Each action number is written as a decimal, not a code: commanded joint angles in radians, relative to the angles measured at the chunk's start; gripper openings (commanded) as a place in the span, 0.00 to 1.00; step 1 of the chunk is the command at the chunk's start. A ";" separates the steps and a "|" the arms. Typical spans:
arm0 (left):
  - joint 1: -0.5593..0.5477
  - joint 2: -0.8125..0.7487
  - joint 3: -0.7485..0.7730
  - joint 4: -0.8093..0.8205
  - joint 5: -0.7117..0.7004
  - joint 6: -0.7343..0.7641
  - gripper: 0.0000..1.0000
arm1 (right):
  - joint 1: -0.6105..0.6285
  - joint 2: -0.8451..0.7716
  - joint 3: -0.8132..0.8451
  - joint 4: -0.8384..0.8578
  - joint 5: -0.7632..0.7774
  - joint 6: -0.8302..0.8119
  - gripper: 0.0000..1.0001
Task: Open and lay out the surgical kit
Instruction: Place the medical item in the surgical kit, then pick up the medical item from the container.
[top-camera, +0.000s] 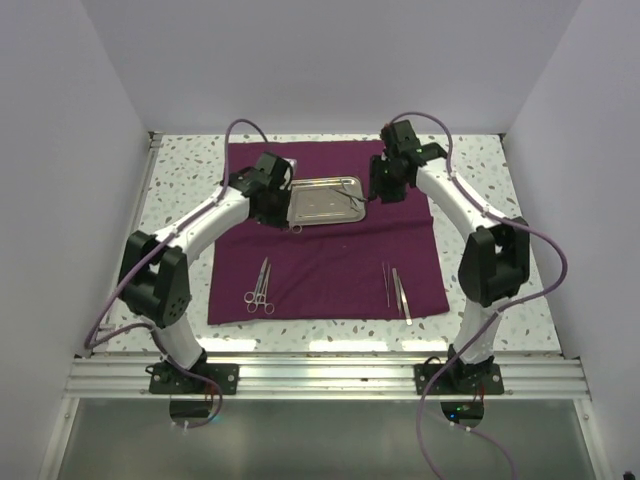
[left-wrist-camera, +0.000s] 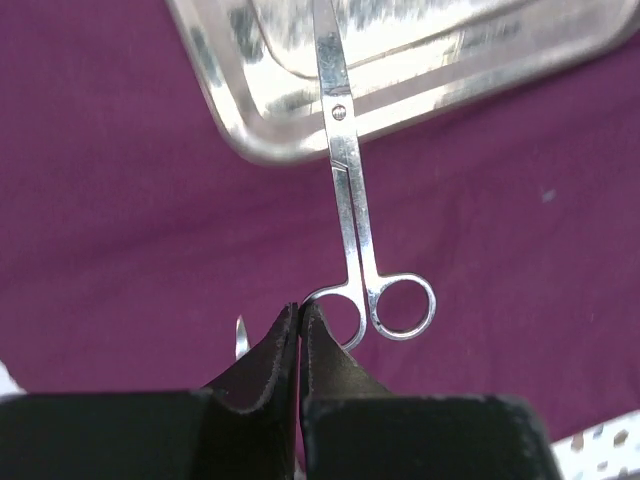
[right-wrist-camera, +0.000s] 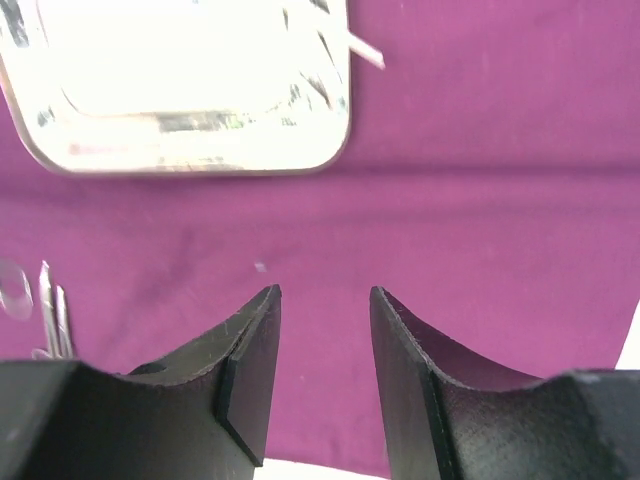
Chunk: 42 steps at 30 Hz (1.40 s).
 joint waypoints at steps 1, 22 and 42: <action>-0.001 -0.128 -0.131 -0.020 0.030 -0.026 0.00 | 0.004 0.090 0.155 -0.034 -0.026 -0.017 0.45; -0.010 -0.525 -0.585 -0.224 0.000 -0.151 0.80 | 0.004 0.602 0.617 -0.028 -0.081 -0.023 0.42; -0.010 -0.452 -0.512 -0.241 -0.006 -0.155 0.75 | 0.002 0.605 0.609 0.024 -0.078 -0.029 0.41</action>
